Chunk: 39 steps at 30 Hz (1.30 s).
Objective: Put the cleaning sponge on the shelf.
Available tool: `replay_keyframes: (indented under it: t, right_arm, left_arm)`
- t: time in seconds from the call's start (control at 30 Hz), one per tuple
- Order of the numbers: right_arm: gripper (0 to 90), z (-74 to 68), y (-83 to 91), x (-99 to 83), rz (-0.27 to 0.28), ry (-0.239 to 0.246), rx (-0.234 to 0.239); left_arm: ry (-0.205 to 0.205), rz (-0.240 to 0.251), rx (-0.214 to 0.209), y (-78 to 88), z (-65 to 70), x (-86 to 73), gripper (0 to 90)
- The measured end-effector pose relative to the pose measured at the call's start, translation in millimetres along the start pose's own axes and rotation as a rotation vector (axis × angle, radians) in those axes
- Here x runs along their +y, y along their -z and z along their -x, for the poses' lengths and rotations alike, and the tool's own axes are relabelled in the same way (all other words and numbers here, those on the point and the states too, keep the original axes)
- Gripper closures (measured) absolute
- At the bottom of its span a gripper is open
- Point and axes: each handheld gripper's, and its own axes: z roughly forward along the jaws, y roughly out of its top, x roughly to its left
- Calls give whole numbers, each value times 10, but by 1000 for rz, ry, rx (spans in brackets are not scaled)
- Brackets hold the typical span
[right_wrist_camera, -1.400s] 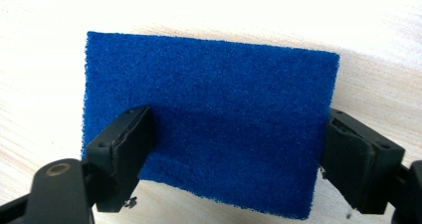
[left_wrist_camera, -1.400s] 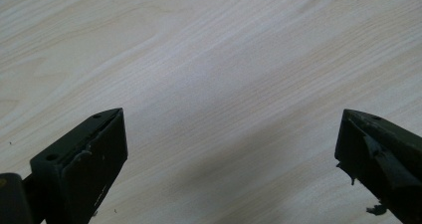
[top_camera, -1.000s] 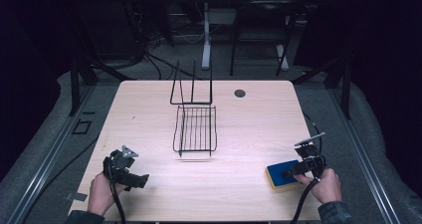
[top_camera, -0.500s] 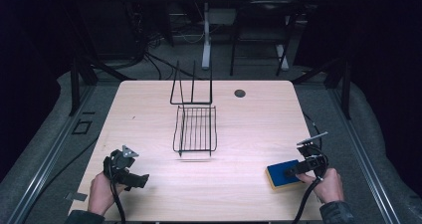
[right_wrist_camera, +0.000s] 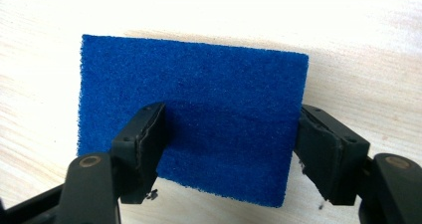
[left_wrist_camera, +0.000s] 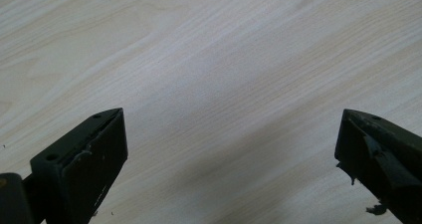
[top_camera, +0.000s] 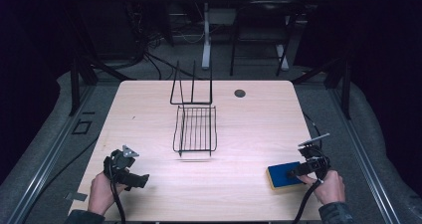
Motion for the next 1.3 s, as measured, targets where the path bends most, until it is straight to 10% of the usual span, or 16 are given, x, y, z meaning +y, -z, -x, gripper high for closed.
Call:
replay_keyframes:
  t: [0.77, 1.3]
  right_arm:
    - [643, 152, 57, -16, 71, -26, 67]
    - [816, -86, 342, 14, 148, 67, 37]
  left_arm:
    - [-3, -1, 2, 2, 1, 3, 4]
    - [-4, -2, 4, 1, 0, 3, 4]
